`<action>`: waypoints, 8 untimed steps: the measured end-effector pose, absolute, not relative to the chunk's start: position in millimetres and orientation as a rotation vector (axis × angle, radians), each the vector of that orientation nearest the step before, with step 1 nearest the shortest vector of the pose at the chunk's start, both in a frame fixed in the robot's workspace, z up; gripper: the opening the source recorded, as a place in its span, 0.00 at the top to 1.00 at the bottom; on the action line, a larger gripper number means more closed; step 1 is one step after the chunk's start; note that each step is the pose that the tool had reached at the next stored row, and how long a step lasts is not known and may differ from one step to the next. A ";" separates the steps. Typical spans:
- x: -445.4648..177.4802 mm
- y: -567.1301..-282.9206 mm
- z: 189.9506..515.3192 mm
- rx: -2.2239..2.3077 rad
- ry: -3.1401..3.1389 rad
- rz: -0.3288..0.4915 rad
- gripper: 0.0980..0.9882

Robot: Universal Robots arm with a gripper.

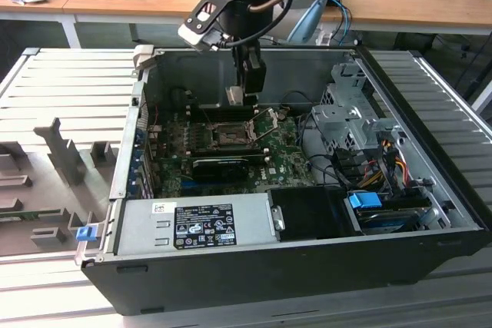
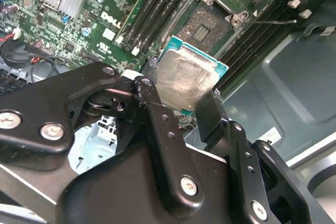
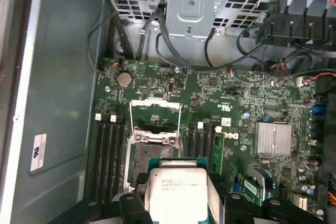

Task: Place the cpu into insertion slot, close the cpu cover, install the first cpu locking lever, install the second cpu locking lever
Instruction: 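Place the cpu into insertion slot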

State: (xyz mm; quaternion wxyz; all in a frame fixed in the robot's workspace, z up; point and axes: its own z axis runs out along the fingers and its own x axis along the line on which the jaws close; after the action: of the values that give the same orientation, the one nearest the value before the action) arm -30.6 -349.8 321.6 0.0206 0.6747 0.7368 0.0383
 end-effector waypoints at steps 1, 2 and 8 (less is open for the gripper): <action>-30.6 -349.8 319.7 2.092 2.285 0.119 0.52; -30.6 -349.8 317.3 2.092 2.285 0.119 0.52; -30.6 -349.8 305.9 2.104 2.272 0.118 0.52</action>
State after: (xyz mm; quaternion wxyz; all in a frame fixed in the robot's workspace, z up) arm -30.6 -349.8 305.9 0.0213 0.6789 0.7330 0.0382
